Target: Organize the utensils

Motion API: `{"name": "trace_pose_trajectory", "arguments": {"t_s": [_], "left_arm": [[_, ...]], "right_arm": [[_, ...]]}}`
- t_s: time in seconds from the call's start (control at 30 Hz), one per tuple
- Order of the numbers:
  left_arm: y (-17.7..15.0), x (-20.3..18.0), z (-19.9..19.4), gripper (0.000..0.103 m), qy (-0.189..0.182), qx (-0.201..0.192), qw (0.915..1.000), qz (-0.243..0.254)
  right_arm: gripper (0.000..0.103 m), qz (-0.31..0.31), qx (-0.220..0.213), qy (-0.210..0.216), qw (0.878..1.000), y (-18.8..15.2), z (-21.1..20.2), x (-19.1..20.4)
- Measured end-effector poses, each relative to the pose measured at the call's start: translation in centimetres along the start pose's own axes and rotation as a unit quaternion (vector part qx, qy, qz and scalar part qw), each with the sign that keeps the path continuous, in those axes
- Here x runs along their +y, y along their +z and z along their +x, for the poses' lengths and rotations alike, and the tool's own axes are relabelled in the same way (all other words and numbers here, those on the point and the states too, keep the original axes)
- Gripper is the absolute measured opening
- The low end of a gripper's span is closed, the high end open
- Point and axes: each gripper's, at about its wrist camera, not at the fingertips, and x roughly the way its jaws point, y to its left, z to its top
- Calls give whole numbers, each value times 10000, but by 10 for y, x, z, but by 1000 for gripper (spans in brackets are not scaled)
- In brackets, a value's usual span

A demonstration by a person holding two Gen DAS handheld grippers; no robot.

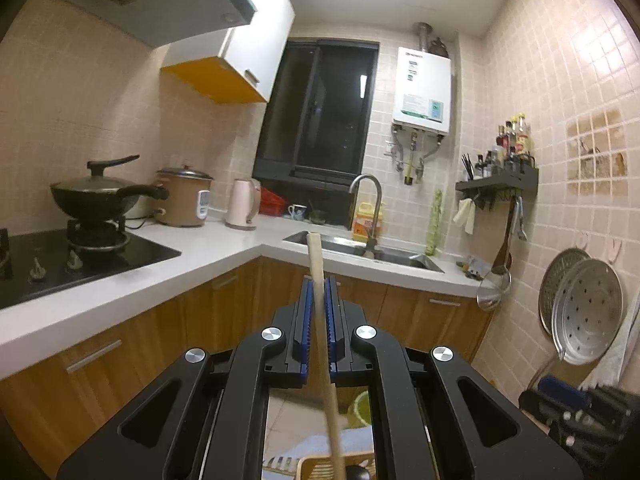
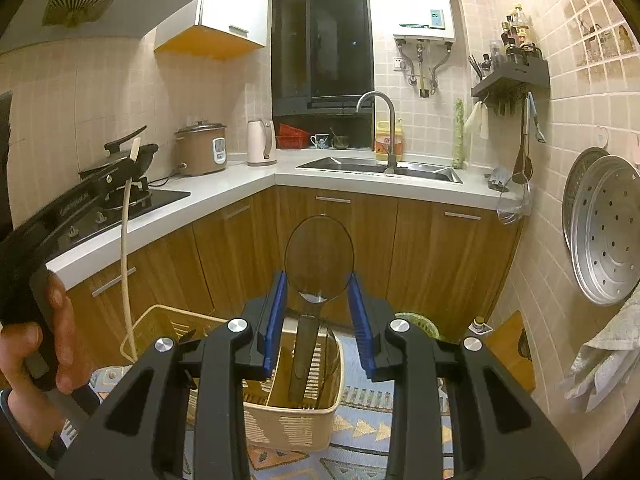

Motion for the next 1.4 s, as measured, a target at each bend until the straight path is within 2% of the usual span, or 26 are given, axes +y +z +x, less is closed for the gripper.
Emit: {"name": "trace_pose_trajectory", "arguments": {"t_s": [0.1,0.6,0.77,0.93,0.97,1.03,1.07,1.23,1.4], "left_arm": [[-2,-1,4,4,93,-79,9999,39],[-34,9,-3,4,-121,80,9999,46],[-45,13,-17,4,-250,207,9995,9],[-52,22,-24,5,-456,589,9972,-28],[-54,24,-25,9,-499,670,9965,-20],[-56,27,-28,20,-542,759,9956,2],[-57,28,-31,21,-539,759,9957,29],[-57,35,-41,23,-532,789,9954,104],[-55,47,-53,40,-733,1009,9922,-66]], "right_arm": [[28,-92,-7,-19,10000,-3,1,3],[28,-92,179,25,9998,-23,13,1],[28,-128,269,85,9995,-32,9,1],[29,-245,333,163,9990,-37,-2,3],[29,-271,392,185,9987,-39,-3,4],[38,-288,460,244,9982,-41,-6,4],[42,-280,436,237,9984,-42,-10,4],[43,-225,534,341,9977,-46,-17,0],[43,-55,716,398,9966,-48,-26,-10]]}}
